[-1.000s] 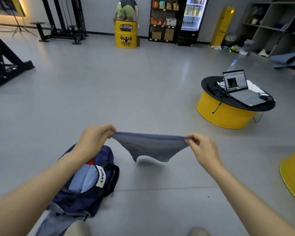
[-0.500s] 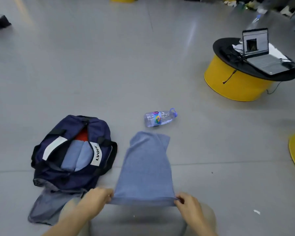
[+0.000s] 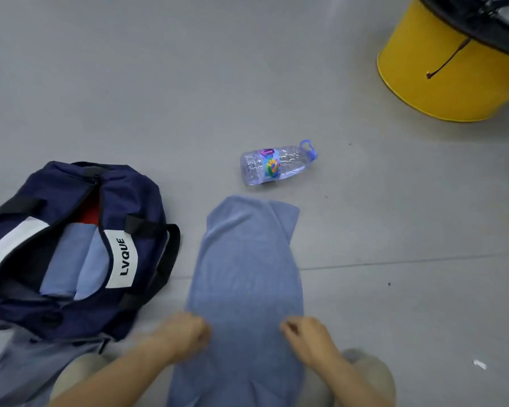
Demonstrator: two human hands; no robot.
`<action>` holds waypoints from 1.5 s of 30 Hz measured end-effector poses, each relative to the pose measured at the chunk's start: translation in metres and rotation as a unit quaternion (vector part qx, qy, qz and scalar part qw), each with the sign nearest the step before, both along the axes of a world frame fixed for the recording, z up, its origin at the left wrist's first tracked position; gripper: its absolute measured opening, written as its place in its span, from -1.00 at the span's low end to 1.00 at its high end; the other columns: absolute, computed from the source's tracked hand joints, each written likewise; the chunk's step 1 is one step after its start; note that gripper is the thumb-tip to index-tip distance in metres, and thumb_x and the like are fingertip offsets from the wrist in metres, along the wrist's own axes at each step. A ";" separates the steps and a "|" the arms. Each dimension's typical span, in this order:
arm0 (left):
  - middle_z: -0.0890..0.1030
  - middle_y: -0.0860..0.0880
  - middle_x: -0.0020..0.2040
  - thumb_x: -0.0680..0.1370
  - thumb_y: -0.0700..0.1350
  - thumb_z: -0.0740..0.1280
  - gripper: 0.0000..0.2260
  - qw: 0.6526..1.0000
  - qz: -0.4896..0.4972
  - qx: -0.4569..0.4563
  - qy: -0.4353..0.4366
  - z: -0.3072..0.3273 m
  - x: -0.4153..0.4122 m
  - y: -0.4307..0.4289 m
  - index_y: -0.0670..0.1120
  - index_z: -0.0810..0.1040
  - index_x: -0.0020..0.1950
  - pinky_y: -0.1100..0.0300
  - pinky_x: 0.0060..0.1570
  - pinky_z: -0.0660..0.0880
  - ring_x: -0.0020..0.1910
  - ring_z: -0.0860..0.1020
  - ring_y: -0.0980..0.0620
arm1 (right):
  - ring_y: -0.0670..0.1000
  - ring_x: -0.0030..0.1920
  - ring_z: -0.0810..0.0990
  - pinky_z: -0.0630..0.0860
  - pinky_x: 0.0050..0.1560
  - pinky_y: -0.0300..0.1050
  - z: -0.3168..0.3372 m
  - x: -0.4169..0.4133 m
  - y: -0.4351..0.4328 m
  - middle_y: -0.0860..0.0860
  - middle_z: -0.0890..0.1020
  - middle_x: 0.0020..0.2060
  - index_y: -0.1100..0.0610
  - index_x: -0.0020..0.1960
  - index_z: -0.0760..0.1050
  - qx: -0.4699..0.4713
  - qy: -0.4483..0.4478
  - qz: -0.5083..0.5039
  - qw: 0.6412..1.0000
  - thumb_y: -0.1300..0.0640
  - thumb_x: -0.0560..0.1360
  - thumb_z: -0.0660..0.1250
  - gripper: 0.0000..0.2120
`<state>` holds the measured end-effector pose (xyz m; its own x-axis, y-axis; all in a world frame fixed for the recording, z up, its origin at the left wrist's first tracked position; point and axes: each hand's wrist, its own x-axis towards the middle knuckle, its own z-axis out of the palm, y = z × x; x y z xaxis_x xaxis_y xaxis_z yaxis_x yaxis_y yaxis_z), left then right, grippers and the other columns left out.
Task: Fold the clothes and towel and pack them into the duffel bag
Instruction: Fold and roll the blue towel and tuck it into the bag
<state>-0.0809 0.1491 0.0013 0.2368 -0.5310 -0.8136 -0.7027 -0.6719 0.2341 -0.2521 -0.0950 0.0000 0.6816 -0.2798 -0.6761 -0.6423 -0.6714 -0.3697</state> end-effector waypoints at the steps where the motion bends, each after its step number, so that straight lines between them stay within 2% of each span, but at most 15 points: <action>1: 0.61 -0.06 0.23 0.61 -0.04 0.18 -0.72 0.998 0.015 -0.053 -0.038 0.001 0.017 -0.017 0.02 0.57 0.27 0.08 0.20 0.45 0.21 0.57 -0.13 | 0.13 -0.05 0.63 0.38 -0.12 -0.03 0.001 0.023 -0.011 0.07 0.68 -0.13 0.12 -0.16 0.53 -0.043 -0.054 -0.024 0.997 0.01 0.62 0.21 -0.74; 6: 0.48 -0.19 0.41 0.56 -0.20 0.10 -0.52 0.935 0.136 -0.282 -0.164 -0.004 0.111 -0.091 -0.11 0.44 0.49 0.02 0.29 0.43 0.32 0.51 -0.24 | 0.20 0.21 0.55 0.51 0.10 0.07 -0.011 0.131 -0.066 0.08 0.59 0.14 0.01 0.17 0.51 -0.097 -0.170 -0.054 0.979 0.17 0.62 0.08 -0.73; 9: 0.23 -0.17 0.59 0.58 -0.28 0.16 -0.44 0.946 0.128 -0.230 -0.189 -0.017 0.162 -0.120 -0.15 0.19 0.61 0.08 0.42 0.26 0.50 0.33 -0.20 | 0.21 0.50 0.24 0.32 0.37 0.09 -0.039 0.171 -0.097 0.13 0.41 0.41 0.21 0.42 0.34 -0.132 -0.112 -0.009 0.985 0.23 0.65 0.05 -0.64; 12: 0.04 -0.17 0.64 0.61 -0.28 0.18 -0.37 0.968 0.065 -0.151 -0.189 -0.045 0.188 -0.131 -0.21 -0.02 0.63 0.16 0.50 0.04 0.59 0.14 -0.13 | 0.18 0.55 0.10 0.20 0.48 0.15 -0.069 0.189 -0.123 0.08 0.15 0.59 0.18 0.58 0.12 -0.175 -0.058 0.065 0.981 0.07 0.69 0.03 -0.51; 15: -0.02 -0.20 0.64 0.65 -0.16 0.17 -0.37 0.968 0.001 -0.132 -0.213 -0.075 0.203 -0.130 -0.24 -0.07 0.63 0.08 0.56 0.02 0.61 0.06 -0.14 | 0.12 0.60 -0.04 0.09 0.51 0.21 -0.082 0.205 -0.143 -0.01 -0.04 0.63 0.08 0.63 -0.04 -0.203 -0.038 0.093 0.974 -0.12 0.69 0.00 -0.41; 17: 0.06 -0.22 0.63 0.65 -0.06 0.21 -0.38 0.960 -0.011 -0.161 -0.230 -0.086 0.210 -0.124 -0.21 0.02 0.63 0.00 0.54 0.11 0.59 0.14 -0.19 | 0.10 0.61 -0.10 0.02 0.52 0.25 -0.085 0.215 -0.156 -0.05 -0.09 0.63 0.02 0.64 -0.10 -0.224 -0.046 0.121 0.966 -0.24 0.65 0.01 -0.33; 20: 0.39 -0.24 0.48 0.60 -0.10 0.32 -0.46 0.930 0.071 -0.279 -0.229 -0.087 0.215 -0.122 -0.15 0.30 0.56 -0.10 0.39 0.36 0.38 0.42 -0.30 | 0.07 0.61 -0.14 -0.03 0.53 0.27 -0.087 0.222 -0.171 -0.08 -0.14 0.63 -0.04 0.63 -0.18 -0.225 -0.039 0.166 0.959 -0.40 0.57 -0.03 -0.21; 22: 0.51 -0.21 0.35 0.60 -0.19 0.28 -0.52 0.905 0.176 -0.314 -0.226 -0.085 0.221 -0.129 -0.12 0.35 0.53 -0.10 0.23 0.44 0.24 0.52 -0.29 | 0.06 0.61 -0.15 -0.05 0.53 0.27 -0.088 0.220 -0.172 -0.09 -0.16 0.63 -0.07 0.63 -0.19 -0.225 -0.048 0.179 0.956 -0.46 0.52 -0.08 -0.17; 26: 0.51 -0.18 0.21 0.56 -0.14 0.38 -0.55 0.917 0.237 -0.263 -0.183 -0.082 0.237 -0.152 -0.05 0.44 0.44 0.00 0.17 0.42 0.18 0.53 -0.22 | 0.06 0.62 -0.10 -0.05 0.58 0.16 -0.081 0.197 -0.144 -0.03 -0.09 0.63 0.01 0.64 -0.08 -0.228 -0.130 0.151 0.953 -0.38 0.54 -0.27 -0.22; 29: 0.51 -0.11 0.00 0.51 -0.13 0.40 -0.80 0.920 0.230 -0.269 -0.167 -0.080 0.241 -0.167 -0.08 0.57 0.12 0.09 -0.03 0.40 0.05 0.54 -0.21 | 0.11 0.61 0.06 0.08 0.56 0.13 -0.087 0.151 -0.108 0.07 0.10 0.61 0.12 0.61 0.14 -0.221 -0.214 0.213 0.927 -0.28 0.59 -0.11 -0.28; 33: 0.54 -0.11 -0.19 0.53 -0.11 0.36 -0.88 0.870 0.326 -0.306 -0.210 -0.077 0.251 -0.172 -0.09 0.44 -0.06 0.09 -0.21 0.29 -0.16 0.49 -0.17 | 0.14 0.59 0.13 0.09 0.50 0.14 -0.111 0.101 -0.084 0.10 0.15 0.60 0.10 0.60 0.18 -0.218 -0.237 0.299 0.898 -0.31 0.61 0.03 -0.30; 38: 0.57 -0.19 -0.09 0.58 0.06 0.38 -0.70 0.870 0.211 -0.262 -0.361 -0.061 0.266 -0.137 -0.12 0.39 0.07 -0.03 -0.22 0.38 -0.11 0.54 -0.27 | 0.14 0.61 0.00 0.03 0.52 0.19 -0.121 0.099 -0.077 0.08 0.08 0.62 0.05 0.63 0.06 -0.232 -0.206 0.292 0.904 -0.34 0.61 -0.01 -0.28; 41: 0.60 -0.19 0.03 0.60 0.04 0.35 -0.72 0.882 0.128 -0.270 -0.364 -0.045 0.245 -0.115 -0.14 0.44 0.13 -0.01 -0.24 0.38 -0.08 0.57 -0.26 | 0.15 0.61 0.04 0.01 0.51 0.17 -0.115 0.102 -0.078 0.07 0.11 0.61 0.05 0.63 0.09 -0.222 -0.200 0.299 0.906 -0.37 0.60 -0.05 -0.26; 43: 0.60 -0.13 -0.02 0.58 0.02 0.33 -0.80 0.886 0.032 -0.321 -0.334 -0.031 0.211 -0.095 -0.09 0.47 0.07 0.00 -0.29 0.47 -0.12 0.59 -0.23 | 0.17 0.57 0.18 0.12 0.49 0.17 -0.102 0.104 -0.082 0.09 0.23 0.57 0.07 0.60 0.19 -0.223 -0.208 0.314 0.899 -0.36 0.59 -0.03 -0.27; 45: 0.58 -0.04 -0.09 0.59 0.03 0.27 -0.84 0.882 -0.071 -0.349 -0.310 -0.015 0.166 -0.065 -0.03 0.50 0.04 0.04 -0.35 0.51 -0.20 0.59 -0.17 | 0.20 0.48 0.37 0.38 0.41 0.19 -0.081 0.102 -0.085 0.15 0.39 0.49 0.12 0.52 0.36 -0.228 -0.220 0.367 0.874 -0.31 0.55 0.03 -0.29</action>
<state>0.0850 0.0844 -0.0139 0.4128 -0.9107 -0.0145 -0.9059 -0.4121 0.0973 -0.1505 -0.1799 -0.0806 0.9570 0.1707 -0.2346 0.1613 -0.9851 -0.0590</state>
